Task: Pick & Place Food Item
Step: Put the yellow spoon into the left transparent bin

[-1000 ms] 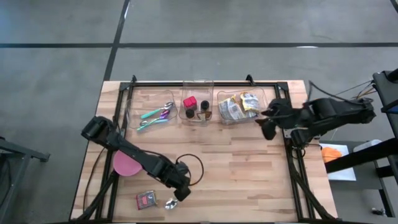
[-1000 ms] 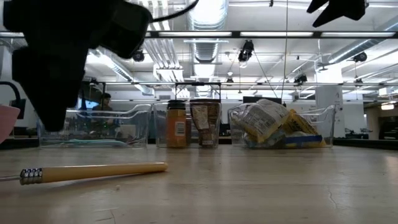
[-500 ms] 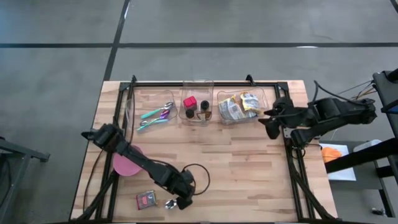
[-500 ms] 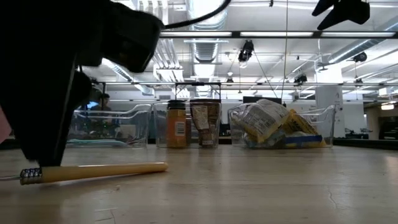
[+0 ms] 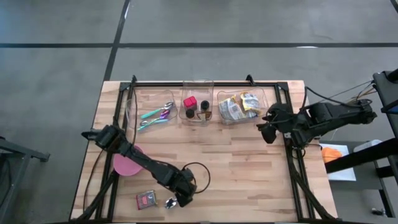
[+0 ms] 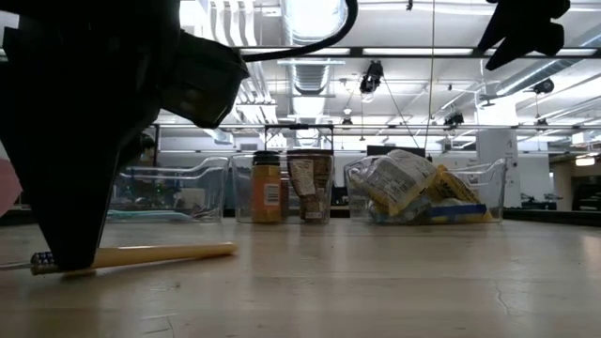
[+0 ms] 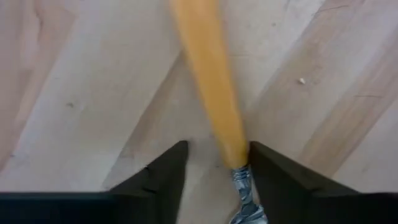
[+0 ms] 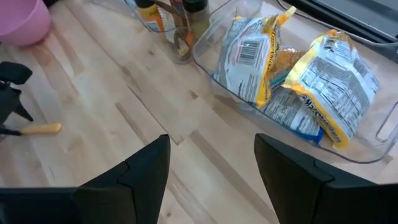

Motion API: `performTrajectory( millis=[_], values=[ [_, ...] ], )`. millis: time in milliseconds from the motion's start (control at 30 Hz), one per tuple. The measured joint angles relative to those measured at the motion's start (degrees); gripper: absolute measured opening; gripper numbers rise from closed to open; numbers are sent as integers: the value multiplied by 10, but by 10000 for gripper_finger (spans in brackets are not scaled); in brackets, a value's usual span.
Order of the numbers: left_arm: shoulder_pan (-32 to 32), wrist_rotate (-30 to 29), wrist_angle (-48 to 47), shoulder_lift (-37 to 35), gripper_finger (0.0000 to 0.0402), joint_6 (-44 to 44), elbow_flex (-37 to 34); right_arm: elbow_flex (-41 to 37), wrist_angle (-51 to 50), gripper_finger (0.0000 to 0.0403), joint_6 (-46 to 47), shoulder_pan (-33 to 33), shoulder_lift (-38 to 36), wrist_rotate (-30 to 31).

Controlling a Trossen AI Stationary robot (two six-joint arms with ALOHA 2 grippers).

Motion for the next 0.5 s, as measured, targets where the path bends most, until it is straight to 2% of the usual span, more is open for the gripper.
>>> performTrajectory(
  millis=[133,233,333,500],
  values=[
    [2,-6,-6,0,104,13,-1,-2,16,228,-6,0,0,0],
    [4,-12,-13,1,67,21,-1,3,20,228,-6,0,0,0],
    [8,-16,-24,1,48,22,-1,5,21,228,-7,0,0,0],
    [16,-10,-27,0,44,27,-8,5,21,228,-8,0,0,0]
  ],
)
